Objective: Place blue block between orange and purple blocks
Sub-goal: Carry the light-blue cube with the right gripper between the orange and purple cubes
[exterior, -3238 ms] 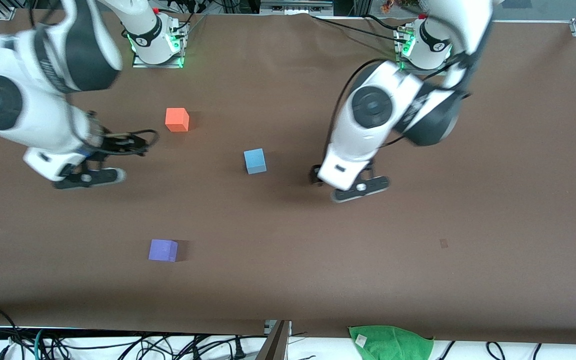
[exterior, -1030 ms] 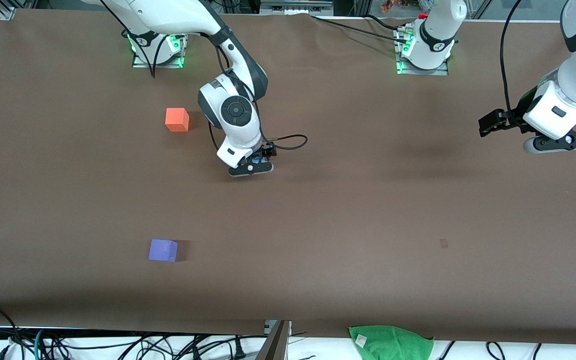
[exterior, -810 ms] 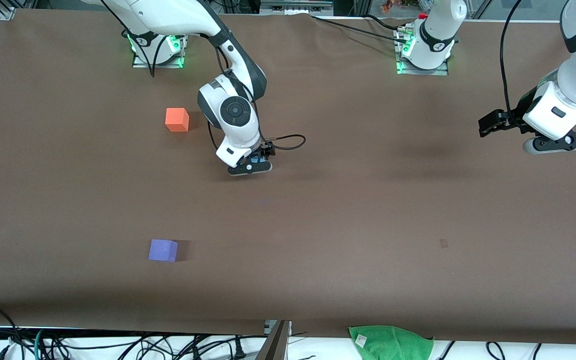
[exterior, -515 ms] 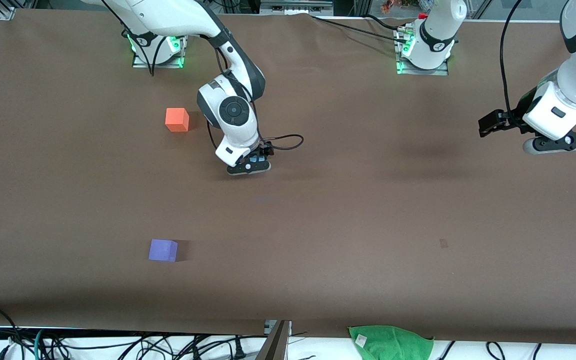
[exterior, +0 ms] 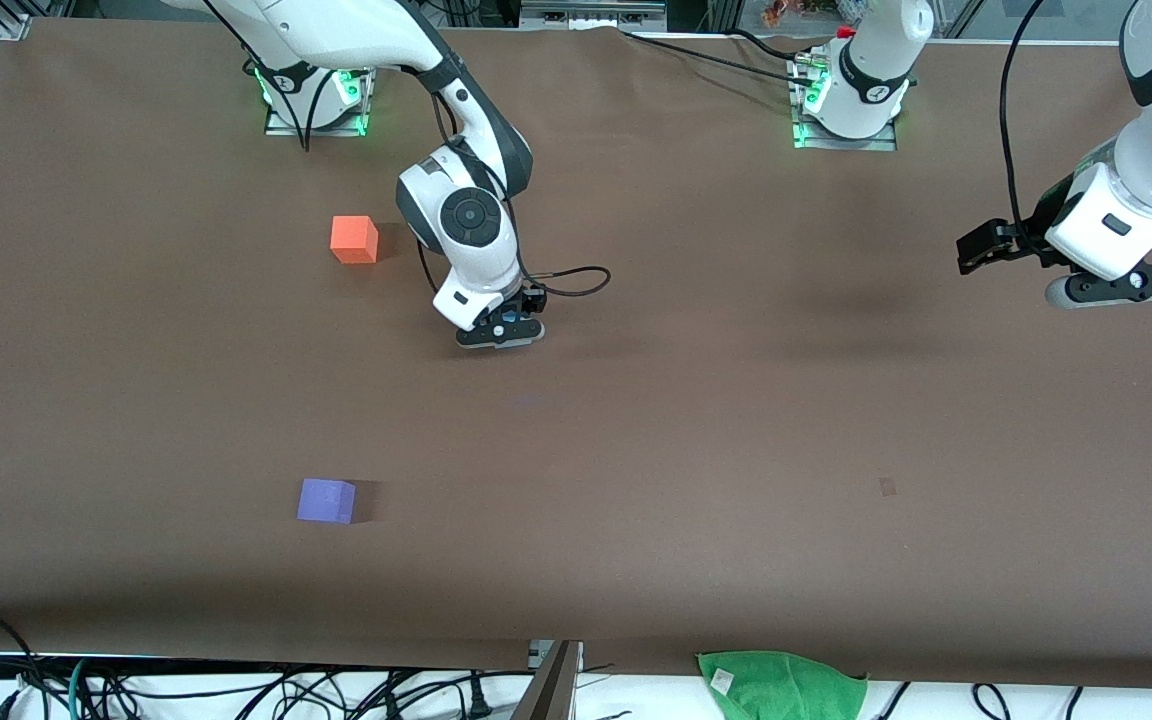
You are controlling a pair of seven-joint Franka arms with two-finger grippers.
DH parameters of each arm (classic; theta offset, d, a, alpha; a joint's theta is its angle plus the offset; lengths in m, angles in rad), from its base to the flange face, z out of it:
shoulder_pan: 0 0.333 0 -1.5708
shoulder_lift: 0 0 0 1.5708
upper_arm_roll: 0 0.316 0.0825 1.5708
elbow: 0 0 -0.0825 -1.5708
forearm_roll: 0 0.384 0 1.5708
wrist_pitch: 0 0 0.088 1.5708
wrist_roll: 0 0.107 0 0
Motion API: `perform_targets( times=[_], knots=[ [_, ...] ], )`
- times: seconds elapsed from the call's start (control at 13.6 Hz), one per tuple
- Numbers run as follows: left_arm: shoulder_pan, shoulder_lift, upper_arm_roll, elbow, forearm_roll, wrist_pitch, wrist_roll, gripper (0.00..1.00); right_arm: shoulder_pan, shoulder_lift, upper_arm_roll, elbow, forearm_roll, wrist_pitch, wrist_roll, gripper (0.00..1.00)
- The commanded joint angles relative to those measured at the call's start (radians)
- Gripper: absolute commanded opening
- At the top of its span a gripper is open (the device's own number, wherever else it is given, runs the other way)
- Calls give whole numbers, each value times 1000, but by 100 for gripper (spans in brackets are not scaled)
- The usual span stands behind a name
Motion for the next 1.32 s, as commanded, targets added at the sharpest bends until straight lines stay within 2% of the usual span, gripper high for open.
perform_targets(
  times=[0.0,0.22,0.37,0.59,0.74,0.88,1.1,1.25],
  knots=[
    [11,4,-7,12,-17,3,24,100,0,-82,-35,-8,13,-45,7,33],
    [11,6,-7,12,-17,3,24,100,-3,-142,-177,-17,13,-191,-19,33],
    [11,4,-7,12,-17,3,24,100,-3,-157,-264,-31,14,-196,-118,33],
    [11,6,-8,12,-17,3,24,100,-5,-162,-343,-54,19,-196,-134,33],
    [11,6,-7,12,-17,3,24,100,-11,-162,-369,-83,22,-189,-136,33],
    [11,6,-8,12,-17,3,24,100,-37,-157,-369,-106,80,-180,-163,33],
    [9,6,-8,12,-17,3,22,100,-106,-146,-369,-124,161,-170,-333,33],
    [9,6,-8,12,-17,3,22,100,-114,-134,-369,-146,172,-121,-383,33]
  ],
)
